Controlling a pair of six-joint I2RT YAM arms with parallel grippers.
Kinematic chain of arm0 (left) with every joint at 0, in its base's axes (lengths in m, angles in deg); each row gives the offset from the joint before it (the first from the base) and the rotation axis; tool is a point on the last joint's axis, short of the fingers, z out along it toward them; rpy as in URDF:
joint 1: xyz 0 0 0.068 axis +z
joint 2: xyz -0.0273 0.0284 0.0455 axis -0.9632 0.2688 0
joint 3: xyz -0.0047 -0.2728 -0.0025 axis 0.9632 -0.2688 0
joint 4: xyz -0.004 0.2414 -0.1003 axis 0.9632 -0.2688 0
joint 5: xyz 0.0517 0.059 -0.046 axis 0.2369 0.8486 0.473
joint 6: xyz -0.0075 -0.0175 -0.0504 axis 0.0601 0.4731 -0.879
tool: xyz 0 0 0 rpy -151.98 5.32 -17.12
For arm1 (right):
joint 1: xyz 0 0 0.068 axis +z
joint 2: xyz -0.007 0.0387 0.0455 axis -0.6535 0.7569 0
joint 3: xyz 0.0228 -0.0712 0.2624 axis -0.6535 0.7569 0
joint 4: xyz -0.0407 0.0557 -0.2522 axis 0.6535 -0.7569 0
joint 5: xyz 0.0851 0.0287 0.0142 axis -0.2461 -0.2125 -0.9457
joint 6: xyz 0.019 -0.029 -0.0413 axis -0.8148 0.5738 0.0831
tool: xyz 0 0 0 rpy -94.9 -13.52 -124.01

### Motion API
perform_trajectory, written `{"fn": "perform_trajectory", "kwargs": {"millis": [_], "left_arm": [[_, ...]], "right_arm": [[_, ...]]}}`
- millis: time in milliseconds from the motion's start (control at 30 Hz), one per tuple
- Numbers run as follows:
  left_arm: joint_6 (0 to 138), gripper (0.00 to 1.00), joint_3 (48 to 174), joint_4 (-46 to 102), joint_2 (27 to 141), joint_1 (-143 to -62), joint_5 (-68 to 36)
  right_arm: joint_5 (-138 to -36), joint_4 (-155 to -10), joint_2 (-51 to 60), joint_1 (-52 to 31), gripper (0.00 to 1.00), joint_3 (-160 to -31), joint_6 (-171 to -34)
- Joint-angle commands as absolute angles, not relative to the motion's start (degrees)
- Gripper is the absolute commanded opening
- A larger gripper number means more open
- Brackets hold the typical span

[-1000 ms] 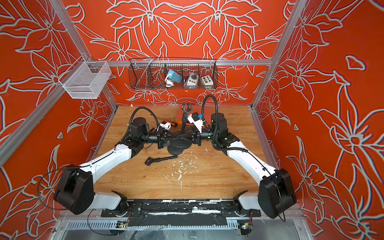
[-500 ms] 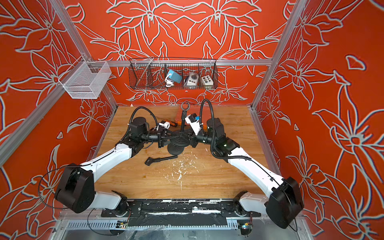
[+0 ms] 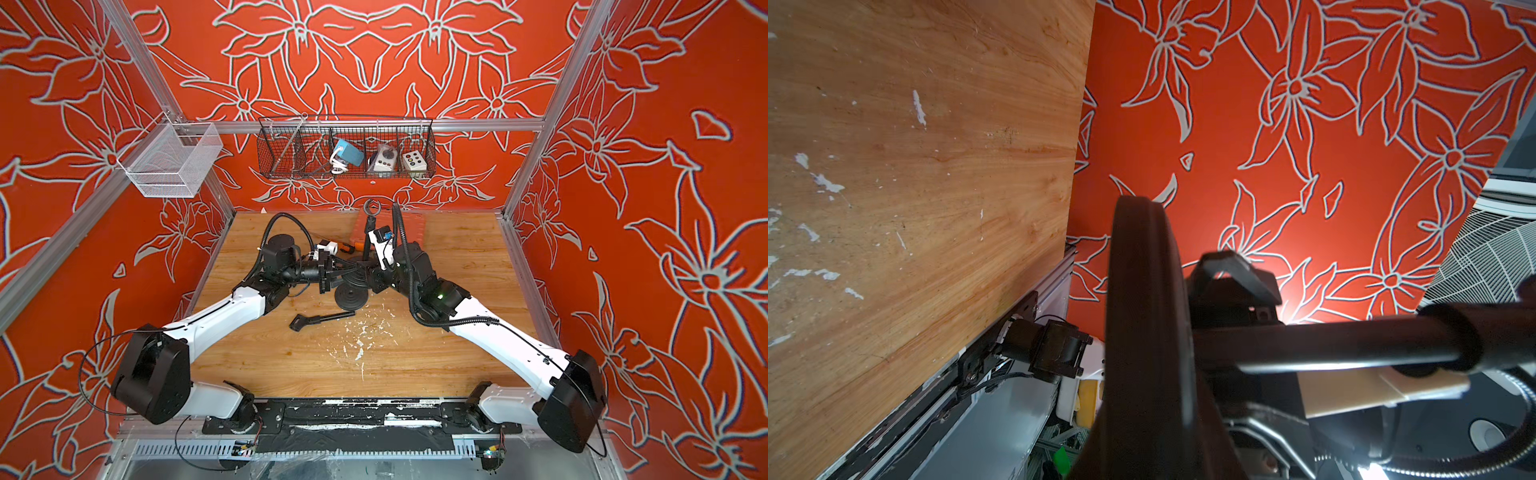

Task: Assemble a microphone stand
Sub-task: Place the microphone stand at the center of the board.

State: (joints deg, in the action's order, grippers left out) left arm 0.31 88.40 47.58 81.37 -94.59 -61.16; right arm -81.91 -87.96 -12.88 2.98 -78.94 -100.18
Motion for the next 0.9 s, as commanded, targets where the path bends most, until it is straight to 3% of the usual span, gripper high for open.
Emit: {"fn": "perform_trajectory", "kwargs": {"millis": [0,167,267,400,567,700,867], "left_arm": [[5.1,0.00,92.3,48.2,80.6,-93.1,-58.4],[30.1,0.00,103.4,25.2,82.0,-89.7,-51.0],[44.7,0.00,110.0,14.8,82.5,-89.5,-39.4],[59.6,0.00,115.2,10.6,82.8,-89.5,-25.7],[77.4,0.00,115.5,14.8,81.4,-90.3,-16.8],[79.8,0.00,114.8,17.4,80.6,-90.1,-15.4],[68.5,0.00,114.5,18.6,80.1,-86.4,-17.8]], "right_arm": [[-94.3,-89.6,-17.1,1.1,0.71,-79.2,-96.0],[-87.9,-93.7,-22.1,-1.1,0.71,-73.5,-96.1],[-85.3,-95.3,-24.5,-2.5,0.70,-69.9,-97.2],[-84.1,-97.3,-26.1,-4.5,0.71,-66.7,-98.1],[-82.8,-99.2,-26.4,-5.9,0.71,-64.5,-98.4],[-83.4,-99.0,-26.3,-6.5,0.71,-63.1,-99.1],[-84.3,-98.3,-26.0,-6.8,0.71,-62.8,-99.2]]}}
